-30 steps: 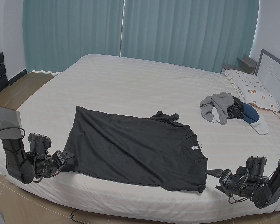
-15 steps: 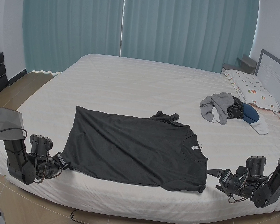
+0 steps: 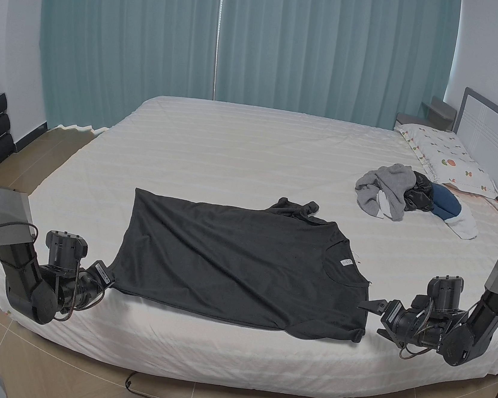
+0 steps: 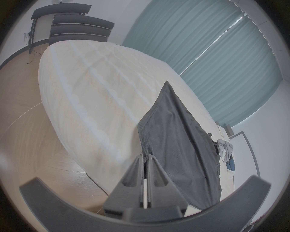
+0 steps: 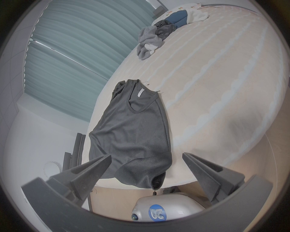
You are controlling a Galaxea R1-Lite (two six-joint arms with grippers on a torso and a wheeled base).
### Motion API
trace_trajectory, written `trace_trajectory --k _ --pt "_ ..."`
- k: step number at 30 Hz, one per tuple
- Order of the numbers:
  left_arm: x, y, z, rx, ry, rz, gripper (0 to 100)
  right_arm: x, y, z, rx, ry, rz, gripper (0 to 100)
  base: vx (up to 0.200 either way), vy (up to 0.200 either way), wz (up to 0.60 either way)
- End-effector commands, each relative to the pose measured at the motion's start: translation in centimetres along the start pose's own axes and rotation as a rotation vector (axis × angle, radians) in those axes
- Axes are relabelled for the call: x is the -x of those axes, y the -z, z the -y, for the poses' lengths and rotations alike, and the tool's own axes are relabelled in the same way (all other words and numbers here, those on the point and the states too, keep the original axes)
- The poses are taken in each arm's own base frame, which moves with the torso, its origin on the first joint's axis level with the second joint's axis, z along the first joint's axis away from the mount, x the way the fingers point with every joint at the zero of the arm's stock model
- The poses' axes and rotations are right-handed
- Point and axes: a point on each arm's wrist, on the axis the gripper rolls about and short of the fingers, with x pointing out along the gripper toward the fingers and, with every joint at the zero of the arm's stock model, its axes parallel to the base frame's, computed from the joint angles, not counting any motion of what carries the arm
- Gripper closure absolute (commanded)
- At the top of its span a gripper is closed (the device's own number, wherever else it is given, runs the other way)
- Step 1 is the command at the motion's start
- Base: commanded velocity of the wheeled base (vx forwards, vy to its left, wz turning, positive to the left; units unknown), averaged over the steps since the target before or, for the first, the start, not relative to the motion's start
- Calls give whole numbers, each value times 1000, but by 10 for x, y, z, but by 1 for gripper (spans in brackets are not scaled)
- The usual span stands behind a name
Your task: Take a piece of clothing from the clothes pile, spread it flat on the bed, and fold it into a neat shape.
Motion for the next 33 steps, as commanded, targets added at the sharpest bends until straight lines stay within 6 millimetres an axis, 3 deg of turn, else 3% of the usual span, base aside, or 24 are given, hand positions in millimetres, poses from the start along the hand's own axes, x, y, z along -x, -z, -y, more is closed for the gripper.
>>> trace_trajectory --k 1,6,16,17,25,33 --pt "11 -10 9 4 35 41 100 -19 0 -4 8 10 -30 0 0 0 0" --pt "17 -18 11 12 51 71 100 -38 4 -6 14 59 -55 0 0 0 0" --pt "21 -22 15 12 66 85 100 -51 14 -7 32 76 -73 0 0 0 0" --pt "21 -21 15 12 65 84 100 -52 12 -8 34 73 -65 100 0 0 0" --pt "20 -21 14 12 65 84 100 -48 -5 -23 44 27 -6 100 0 0 0" --pt "15 -27 15 24 87 118 100 -56 -38 -46 34 -4 44 100 0 0 0"
